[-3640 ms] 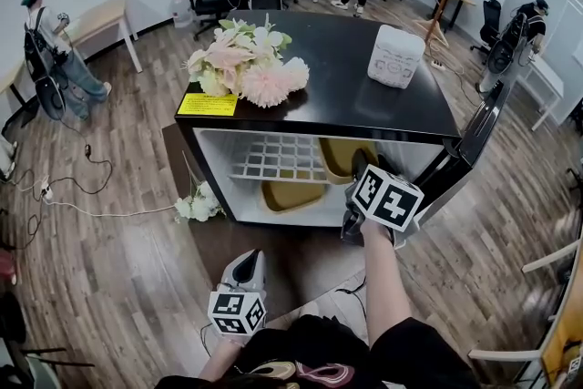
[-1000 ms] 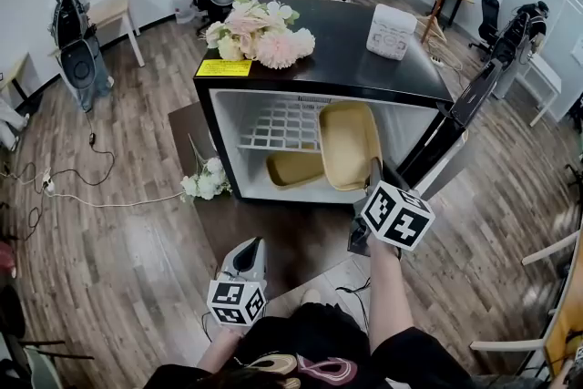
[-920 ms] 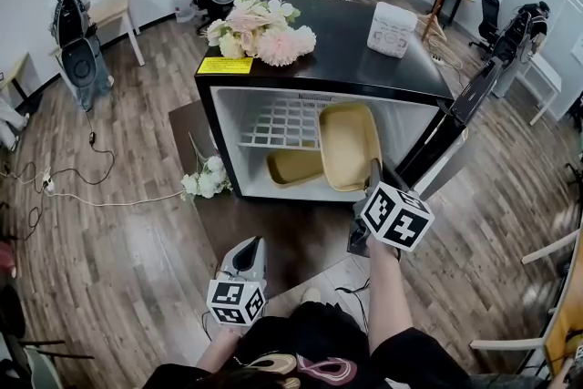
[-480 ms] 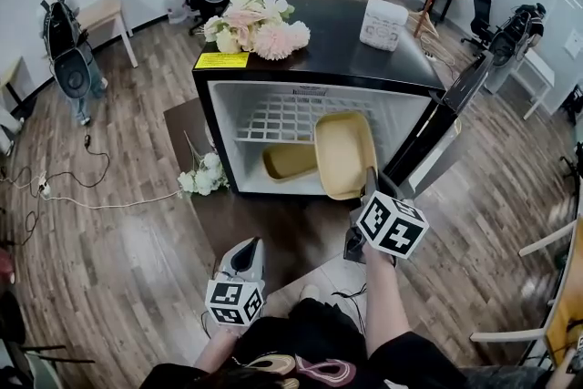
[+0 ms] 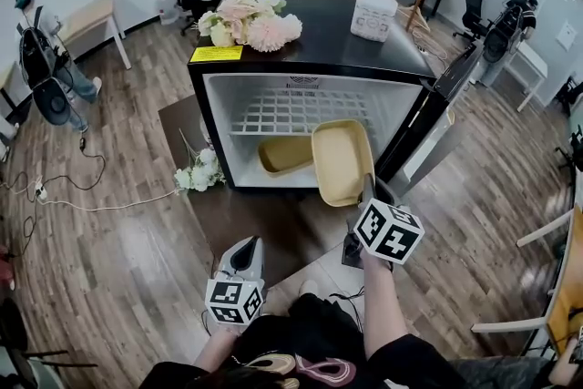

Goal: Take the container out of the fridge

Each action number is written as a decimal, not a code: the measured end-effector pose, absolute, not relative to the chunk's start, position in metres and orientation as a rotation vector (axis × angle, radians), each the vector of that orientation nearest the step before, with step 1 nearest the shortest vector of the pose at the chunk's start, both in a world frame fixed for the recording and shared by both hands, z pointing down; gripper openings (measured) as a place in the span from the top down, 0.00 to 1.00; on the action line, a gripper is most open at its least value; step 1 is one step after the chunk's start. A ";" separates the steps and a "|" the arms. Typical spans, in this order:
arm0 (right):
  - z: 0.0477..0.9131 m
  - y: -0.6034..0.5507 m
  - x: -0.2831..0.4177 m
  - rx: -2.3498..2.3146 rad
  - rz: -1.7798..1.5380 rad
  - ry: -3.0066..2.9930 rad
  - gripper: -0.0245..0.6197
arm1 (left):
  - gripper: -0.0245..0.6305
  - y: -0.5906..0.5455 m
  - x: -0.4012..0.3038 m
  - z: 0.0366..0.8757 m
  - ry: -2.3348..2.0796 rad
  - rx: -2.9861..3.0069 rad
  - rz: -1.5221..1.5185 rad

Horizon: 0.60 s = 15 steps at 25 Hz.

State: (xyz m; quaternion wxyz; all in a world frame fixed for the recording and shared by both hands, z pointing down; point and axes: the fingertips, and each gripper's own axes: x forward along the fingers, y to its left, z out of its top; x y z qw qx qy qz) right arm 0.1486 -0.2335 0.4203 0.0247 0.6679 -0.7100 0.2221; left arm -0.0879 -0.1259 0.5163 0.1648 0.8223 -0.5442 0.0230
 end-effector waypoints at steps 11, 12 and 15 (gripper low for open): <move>0.444 -0.211 0.152 2.066 0.730 -2.142 0.91 | 0.95 -0.117 -0.086 0.522 -1.521 2.350 0.082; 0.446 -0.211 0.152 2.066 0.734 -2.140 0.91 | 0.95 -0.117 -0.086 0.522 -1.518 2.351 0.085; 0.454 -0.208 0.152 2.062 0.751 -2.128 0.91 | 0.95 -0.118 -0.086 0.525 -1.512 2.350 0.094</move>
